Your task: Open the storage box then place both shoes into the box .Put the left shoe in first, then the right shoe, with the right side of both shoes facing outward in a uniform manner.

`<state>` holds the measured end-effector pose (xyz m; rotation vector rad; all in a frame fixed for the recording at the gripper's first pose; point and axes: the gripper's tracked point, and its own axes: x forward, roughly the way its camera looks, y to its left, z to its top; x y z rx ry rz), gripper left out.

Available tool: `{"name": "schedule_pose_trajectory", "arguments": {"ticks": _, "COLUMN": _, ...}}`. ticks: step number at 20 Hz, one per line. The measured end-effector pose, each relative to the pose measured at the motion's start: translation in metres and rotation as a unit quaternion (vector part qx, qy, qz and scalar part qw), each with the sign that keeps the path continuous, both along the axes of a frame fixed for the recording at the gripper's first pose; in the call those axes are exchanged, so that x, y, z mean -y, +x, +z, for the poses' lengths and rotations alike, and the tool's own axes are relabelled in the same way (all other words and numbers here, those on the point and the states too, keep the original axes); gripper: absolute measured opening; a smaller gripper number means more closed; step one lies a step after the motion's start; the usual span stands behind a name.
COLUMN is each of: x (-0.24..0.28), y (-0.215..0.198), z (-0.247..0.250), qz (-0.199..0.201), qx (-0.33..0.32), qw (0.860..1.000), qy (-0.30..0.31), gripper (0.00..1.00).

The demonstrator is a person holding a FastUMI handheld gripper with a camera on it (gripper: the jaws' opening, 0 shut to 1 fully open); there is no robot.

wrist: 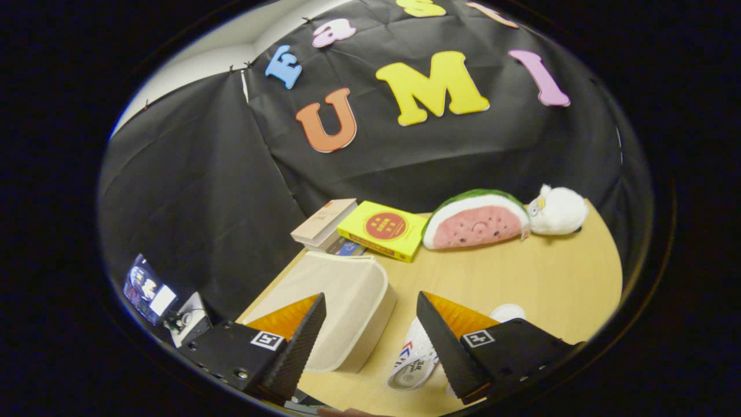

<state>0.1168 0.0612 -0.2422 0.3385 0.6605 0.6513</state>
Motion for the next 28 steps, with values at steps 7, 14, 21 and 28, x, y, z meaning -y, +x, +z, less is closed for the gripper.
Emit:
{"name": "schedule_pose_trajectory", "arguments": {"ticks": 7, "x": -0.047, "y": 0.015, "z": -0.064, "qz": 0.131, "qx": -0.198, "qw": 0.964, "qy": 0.122, "gripper": 0.96}}
{"name": "schedule_pose_trajectory", "arguments": {"ticks": 14, "x": -0.073, "y": 0.013, "z": -0.085, "qz": 0.204, "qx": -0.311, "qw": 0.903, "qy": 0.216, "gripper": 0.82}}
{"name": "schedule_pose_trajectory", "arguments": {"ticks": 21, "x": -0.064, "y": 0.012, "z": -0.081, "qz": 0.206, "qx": -0.344, "qw": 0.885, "qy": 0.236, "gripper": 0.30}}
{"name": "schedule_pose_trajectory", "arguments": {"ticks": 28, "x": -0.049, "y": -0.005, "z": -0.076, "qz": 0.220, "qx": -0.338, "qw": 0.894, "qy": 0.194, "gripper": 0.15}}
